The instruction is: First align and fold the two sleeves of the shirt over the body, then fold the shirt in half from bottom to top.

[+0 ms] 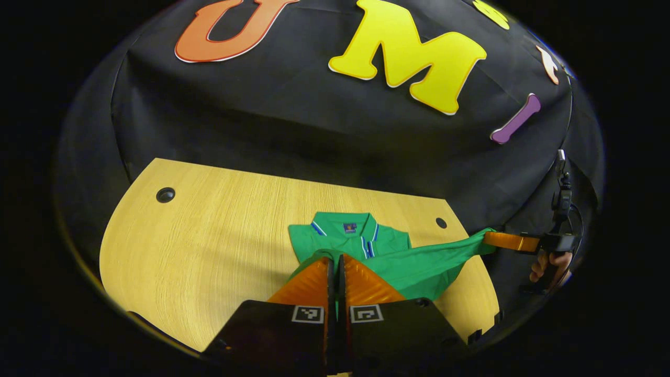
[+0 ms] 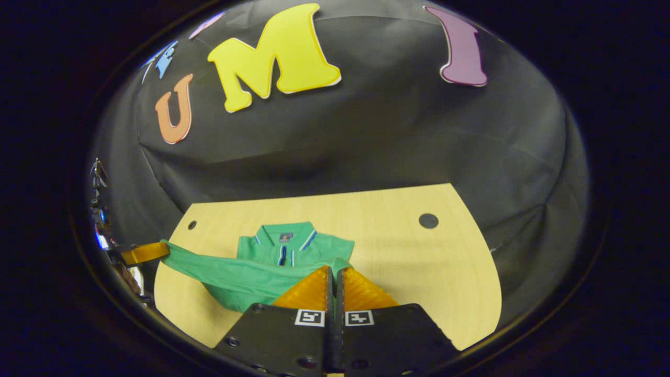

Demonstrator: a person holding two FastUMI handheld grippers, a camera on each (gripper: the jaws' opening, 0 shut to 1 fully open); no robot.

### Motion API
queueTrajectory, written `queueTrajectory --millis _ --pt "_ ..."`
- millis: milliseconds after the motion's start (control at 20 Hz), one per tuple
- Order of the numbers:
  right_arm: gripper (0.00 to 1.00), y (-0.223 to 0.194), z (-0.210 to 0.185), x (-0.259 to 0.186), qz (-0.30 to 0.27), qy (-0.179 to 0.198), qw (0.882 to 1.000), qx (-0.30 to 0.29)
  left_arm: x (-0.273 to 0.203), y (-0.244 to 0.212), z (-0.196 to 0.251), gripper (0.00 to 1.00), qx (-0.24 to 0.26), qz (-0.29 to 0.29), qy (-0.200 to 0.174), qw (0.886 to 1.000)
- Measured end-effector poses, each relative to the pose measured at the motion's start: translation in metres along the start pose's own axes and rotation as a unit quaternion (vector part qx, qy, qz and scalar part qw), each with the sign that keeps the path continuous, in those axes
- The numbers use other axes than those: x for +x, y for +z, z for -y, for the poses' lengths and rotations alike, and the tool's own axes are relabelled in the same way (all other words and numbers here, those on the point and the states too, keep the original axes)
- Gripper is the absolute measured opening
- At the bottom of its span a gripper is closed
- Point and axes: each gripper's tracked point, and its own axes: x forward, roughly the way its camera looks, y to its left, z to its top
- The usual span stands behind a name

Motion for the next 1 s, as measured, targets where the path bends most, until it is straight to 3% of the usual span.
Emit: queueTrajectory --millis 400,750,900,1000 --pt "0.0 0.052 -0.008 0.08 0.013 0.005 1.0 -0.017 0.084 0.045 -0.028 0.06 0.004 0.024 0.017 1.0" --pt "0.0 0.022 0.005 0.138 -0.028 0.002 0.999 -0.016 0.142 0.018 -0.052 0.06 -0.022 0.003 0.041 0.999" --pt "0.0 0.006 0.017 0.171 -0.028 -0.012 0.998 -0.048 0.154 0.004 -0.068 0.07 -0.004 -0.019 0.079 0.997" --pt "0.04 -0.005 0.019 0.181 -0.038 -0.013 0.998 -0.057 0.162 0.001 -0.069 0.12 0.002 -0.018 0.075 0.997"
